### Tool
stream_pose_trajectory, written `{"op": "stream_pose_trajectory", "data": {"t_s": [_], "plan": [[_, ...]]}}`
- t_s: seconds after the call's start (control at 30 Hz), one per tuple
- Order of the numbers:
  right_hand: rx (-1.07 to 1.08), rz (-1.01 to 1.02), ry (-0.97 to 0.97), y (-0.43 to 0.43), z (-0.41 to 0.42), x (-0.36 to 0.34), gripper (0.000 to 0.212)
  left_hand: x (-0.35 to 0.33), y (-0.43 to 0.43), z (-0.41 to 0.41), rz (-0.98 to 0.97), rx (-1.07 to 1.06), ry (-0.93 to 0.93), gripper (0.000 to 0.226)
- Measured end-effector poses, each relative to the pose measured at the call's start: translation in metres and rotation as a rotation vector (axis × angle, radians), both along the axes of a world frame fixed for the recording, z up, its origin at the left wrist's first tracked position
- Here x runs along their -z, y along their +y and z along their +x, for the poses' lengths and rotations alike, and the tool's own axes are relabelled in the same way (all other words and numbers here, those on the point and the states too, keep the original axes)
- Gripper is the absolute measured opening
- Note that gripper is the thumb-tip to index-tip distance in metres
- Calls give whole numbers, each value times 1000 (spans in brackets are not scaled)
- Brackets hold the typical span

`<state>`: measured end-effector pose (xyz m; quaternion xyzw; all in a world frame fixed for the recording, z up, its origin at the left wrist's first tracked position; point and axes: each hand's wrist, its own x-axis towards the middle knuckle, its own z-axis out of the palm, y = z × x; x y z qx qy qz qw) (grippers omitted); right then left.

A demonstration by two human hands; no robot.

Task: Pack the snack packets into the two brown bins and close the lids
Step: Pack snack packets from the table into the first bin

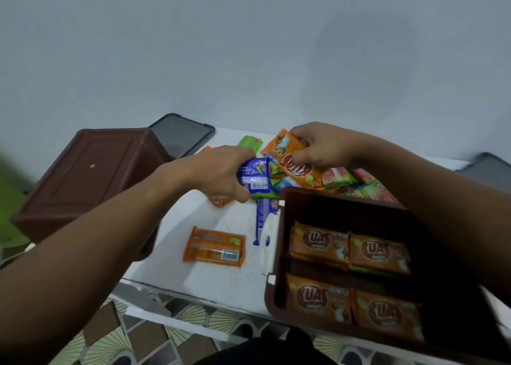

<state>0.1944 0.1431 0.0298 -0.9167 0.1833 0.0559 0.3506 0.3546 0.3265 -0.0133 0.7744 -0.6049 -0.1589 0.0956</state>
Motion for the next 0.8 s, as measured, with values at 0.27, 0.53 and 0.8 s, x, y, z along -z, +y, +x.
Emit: {"op": "stream_pose_trajectory", "data": {"t_s": [0.27,0.53,0.8], "plan": [[-9,27,14,-29,-57,-14,18,-17,-27,-54,-21,14,-25,73],[8,14,75,-43,-111,-21,22,-35,-42,-99,-84,27,65,34],[-41,119,185,-52,-146,-20,28,-47,-50,-126,-1,31,270,26]]}}
